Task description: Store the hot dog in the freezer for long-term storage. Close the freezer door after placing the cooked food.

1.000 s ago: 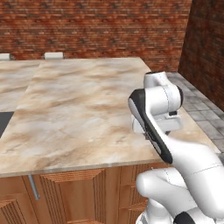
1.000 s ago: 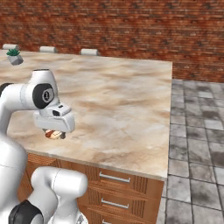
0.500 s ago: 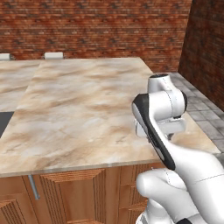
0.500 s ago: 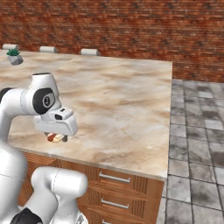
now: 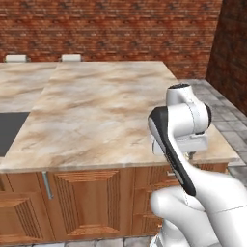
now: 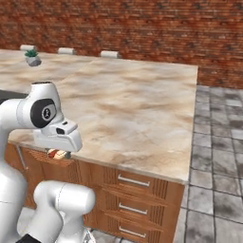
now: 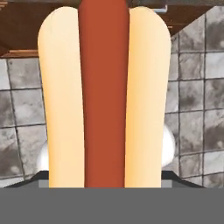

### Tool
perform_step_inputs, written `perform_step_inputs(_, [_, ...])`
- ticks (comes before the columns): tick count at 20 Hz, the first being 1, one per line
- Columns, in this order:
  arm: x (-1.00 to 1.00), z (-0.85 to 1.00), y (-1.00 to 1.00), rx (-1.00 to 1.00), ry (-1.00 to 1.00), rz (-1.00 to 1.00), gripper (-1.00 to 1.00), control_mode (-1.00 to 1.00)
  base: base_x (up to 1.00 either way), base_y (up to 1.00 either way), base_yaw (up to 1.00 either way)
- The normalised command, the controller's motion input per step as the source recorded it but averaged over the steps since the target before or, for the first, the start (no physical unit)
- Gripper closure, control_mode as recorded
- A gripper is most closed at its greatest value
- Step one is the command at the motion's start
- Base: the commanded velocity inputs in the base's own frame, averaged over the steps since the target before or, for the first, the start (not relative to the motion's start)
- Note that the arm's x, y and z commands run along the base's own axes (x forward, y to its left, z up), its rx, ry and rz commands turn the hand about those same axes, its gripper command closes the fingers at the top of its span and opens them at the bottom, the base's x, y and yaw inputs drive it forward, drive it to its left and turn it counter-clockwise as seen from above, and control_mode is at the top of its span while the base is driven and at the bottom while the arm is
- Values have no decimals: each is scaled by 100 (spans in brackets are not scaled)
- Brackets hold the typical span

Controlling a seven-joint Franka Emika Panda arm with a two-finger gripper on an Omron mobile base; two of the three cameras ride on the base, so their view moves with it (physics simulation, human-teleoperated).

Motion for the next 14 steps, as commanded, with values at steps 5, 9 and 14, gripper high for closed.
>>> perform_step_inputs(5, [0,0,0,0,0,0,100,100,-69,39,33])
perform_step_inputs(9, [0,0,0,0,0,0,100,100,-8,22,49])
perform_step_inputs(14, [0,0,0,0,0,0,100,100,-4,46,75])
